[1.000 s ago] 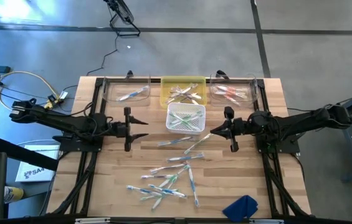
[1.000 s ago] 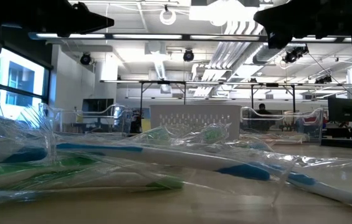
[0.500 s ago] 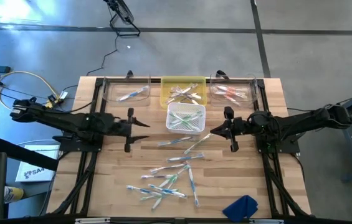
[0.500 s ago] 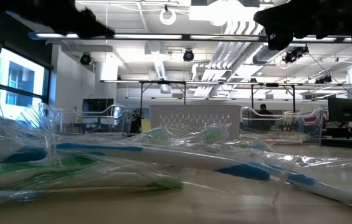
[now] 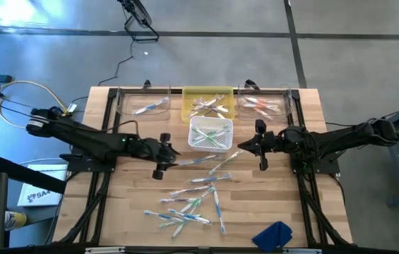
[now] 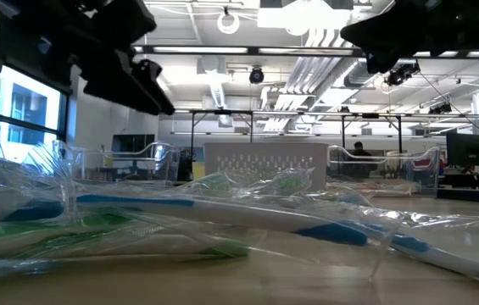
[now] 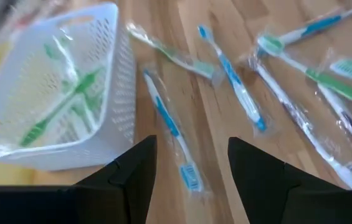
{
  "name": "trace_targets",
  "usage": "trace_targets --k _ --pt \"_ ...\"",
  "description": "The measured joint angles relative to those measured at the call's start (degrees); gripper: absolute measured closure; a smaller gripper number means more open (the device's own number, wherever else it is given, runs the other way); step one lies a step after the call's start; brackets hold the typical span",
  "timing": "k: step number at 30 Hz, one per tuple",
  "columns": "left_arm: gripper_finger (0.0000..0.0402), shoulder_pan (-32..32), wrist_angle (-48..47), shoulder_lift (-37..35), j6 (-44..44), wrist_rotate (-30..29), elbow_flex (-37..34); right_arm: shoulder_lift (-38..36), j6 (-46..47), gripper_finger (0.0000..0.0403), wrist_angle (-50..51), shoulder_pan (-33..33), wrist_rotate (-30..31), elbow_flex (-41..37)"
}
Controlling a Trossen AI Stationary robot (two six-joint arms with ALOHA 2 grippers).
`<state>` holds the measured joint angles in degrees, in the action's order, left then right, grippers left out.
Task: Pick & Place Toothbrushes
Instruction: Put the blue toothbrush into the left transparent bin
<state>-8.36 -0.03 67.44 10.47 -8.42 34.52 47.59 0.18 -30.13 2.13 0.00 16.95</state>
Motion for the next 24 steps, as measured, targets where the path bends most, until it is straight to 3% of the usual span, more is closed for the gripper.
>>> trace_targets --k 8,17,24 --pt "0.0210 0.0 -0.1 6.6 -3.7 0.4 0.7 0.0 0.0 0.0398 0.3 0.0 -0.1 0.0" --pt "0.0210 0.1 -0.1 7.5 -3.7 0.4 0.8 0.0 0.0 0.0398 0.3 0.0 -0.1 0.0" --pt "0.0210 0.1 0.0 7.5 -9.0 0.3 0.8 0.0 0.0 0.0398 0.5 0.0 -0.1 0.0"
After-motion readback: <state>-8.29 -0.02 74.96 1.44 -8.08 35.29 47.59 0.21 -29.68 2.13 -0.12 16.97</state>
